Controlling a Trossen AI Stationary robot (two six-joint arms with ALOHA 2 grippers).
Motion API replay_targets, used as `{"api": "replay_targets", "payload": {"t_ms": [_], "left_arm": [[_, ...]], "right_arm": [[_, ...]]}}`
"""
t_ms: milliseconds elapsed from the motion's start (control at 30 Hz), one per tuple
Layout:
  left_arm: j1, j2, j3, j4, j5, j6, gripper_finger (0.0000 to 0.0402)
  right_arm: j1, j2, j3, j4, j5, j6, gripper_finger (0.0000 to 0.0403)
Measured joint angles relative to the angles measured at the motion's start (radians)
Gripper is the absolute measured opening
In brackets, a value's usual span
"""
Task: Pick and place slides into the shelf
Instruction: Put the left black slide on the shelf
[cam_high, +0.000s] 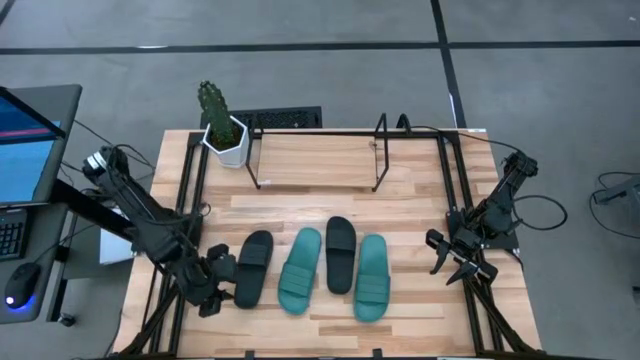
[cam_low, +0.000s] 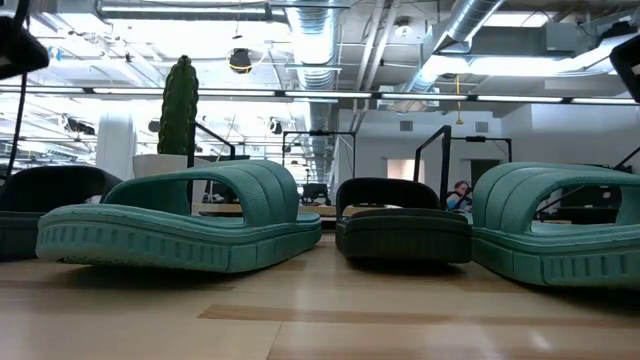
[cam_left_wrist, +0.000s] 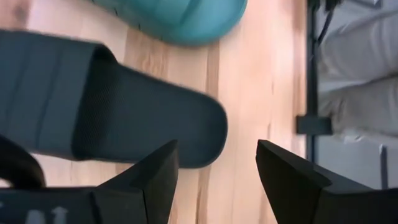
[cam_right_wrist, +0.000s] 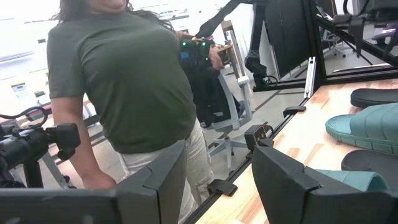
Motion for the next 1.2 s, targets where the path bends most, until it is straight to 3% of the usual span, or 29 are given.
{"api": "replay_targets", "payload": {"t_ms": [367, 833, 1200], "left_arm": [[0.000, 0.146, 0.000, 0.009, 0.092, 0.157, 0.0204], [0.000, 0.288, 0.056, 0.071, 0.062, 0.373, 0.0204], [0.001, 0.363, 0.103, 0.057, 0.062, 0.346, 0.0204]], "right_arm": [[0.000, 0.000, 0.000, 0.000, 0.000, 0.000, 0.0169], [0.000, 0.000, 0.000, 0.000, 0.000, 0.000, 0.0169], [0.000, 0.000, 0.000, 0.000, 0.000, 0.000, 0.0169]]}}
